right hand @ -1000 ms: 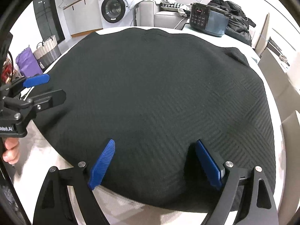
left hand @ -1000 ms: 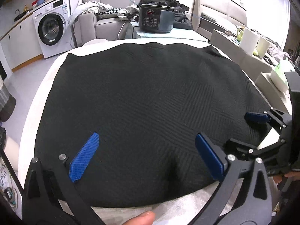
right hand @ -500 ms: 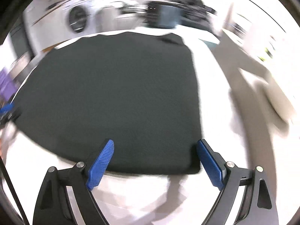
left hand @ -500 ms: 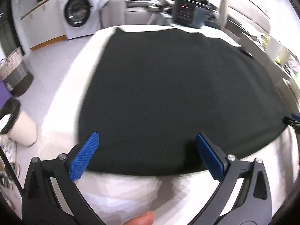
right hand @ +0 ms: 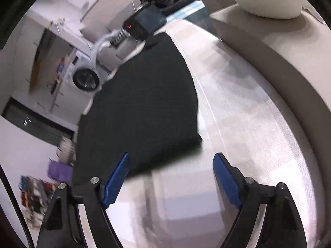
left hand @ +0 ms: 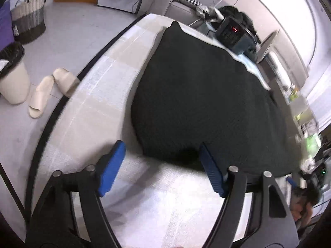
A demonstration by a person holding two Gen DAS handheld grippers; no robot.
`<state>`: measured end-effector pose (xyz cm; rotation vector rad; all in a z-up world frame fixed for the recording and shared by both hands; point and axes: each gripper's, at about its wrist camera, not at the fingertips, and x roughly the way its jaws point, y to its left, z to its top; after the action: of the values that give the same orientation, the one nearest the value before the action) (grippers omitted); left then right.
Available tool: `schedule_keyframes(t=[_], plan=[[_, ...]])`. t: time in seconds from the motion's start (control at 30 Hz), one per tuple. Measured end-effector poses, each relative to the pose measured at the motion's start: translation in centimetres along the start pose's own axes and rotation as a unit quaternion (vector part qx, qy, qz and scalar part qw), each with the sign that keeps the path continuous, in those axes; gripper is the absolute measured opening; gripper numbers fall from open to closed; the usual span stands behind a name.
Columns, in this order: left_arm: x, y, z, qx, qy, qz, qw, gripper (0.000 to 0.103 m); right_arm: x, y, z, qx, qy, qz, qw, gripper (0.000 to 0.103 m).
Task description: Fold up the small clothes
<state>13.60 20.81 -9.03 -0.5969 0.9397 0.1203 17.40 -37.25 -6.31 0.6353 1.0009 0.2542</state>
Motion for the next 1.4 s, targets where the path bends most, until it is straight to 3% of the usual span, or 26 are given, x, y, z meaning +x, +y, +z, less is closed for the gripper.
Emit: schedule_keyframes(t=[0.07, 0.13, 0.2, 0.27, 0.3, 0.37, 0.47, 0.67, 0.83, 0.93, 1.03, 1.3, 1.4], plan=[[0.4, 0.1, 0.5, -0.021, -0.011, -0.014, 0.9996, 0.066, 0.3, 0.5, 0.0, -0.002, -0.016, -0.010, 1.000, 0.080], [0.9, -0.1, 1.0, -0.017, -0.020, -0.005, 0.9996, 0.059, 1.1, 1.3, 0.3, -0.017, -0.026, -0.023, 0.999, 0.076], [1.6, -0.6, 1.4, -0.013, -0.032, 0.015, 0.9993, 0.032, 1.8, 1.8, 0.6, -0.032, -0.037, -0.048, 0.998, 0.064], [2.3, -1.0, 1.7, -0.011, -0.030, 0.017, 0.9993, 0.020, 2.4, 2.3, 0.7, -0.041, -0.047, -0.084, 0.995, 0.036], [2.2, -0.9, 1.6, -0.010, -0.038, 0.019, 0.9991, 0.014, 2.6, 2.2, 0.7, -0.042, -0.049, -0.085, 0.994, 0.032], [2.1, -1.1, 1.6, -0.001, -0.045, 0.016, 0.9988, 0.010, 2.4, 1.8, 0.5, -0.041, -0.054, -0.081, 0.994, 0.022], [1.6, -1.1, 1.3, 0.006, -0.047, 0.015, 0.9987, 0.008, 2.1, 1.7, 0.1, -0.053, -0.052, -0.072, 0.995, 0.018], [-1.0, -1.3, -0.4, 0.046, -0.040, 0.024, 0.9979, 0.007, 1.4, 1.7, -1.0, -0.065, -0.026, -0.060, 0.996, 0.017], [-3.7, -1.0, -4.3, 0.076, -0.029, 0.042, 0.9958, 0.008, -1.2, 0.9, -4.4, -0.074, -0.001, -0.064, 0.995, 0.017], [-4.4, -0.5, -5.7, 0.078, -0.025, 0.048, 0.9954, 0.009, -2.2, 0.7, -5.5, -0.088, 0.011, -0.074, 0.993, 0.026], [-5.2, -0.2, -6.4, 0.075, -0.031, 0.059, 0.9950, 0.020, -3.0, 0.5, -4.9, -0.080, -0.005, -0.080, 0.994, 0.047], [-6.0, -0.4, -6.5, 0.071, -0.046, 0.096, 0.9917, 0.043, -3.3, -0.2, -4.0, -0.068, -0.032, -0.078, 0.994, 0.046], [-6.2, -0.9, -6.5, 0.080, -0.056, 0.113, 0.9887, 0.050, -3.0, -0.3, -4.4, -0.091, -0.027, -0.111, 0.989, 0.046]])
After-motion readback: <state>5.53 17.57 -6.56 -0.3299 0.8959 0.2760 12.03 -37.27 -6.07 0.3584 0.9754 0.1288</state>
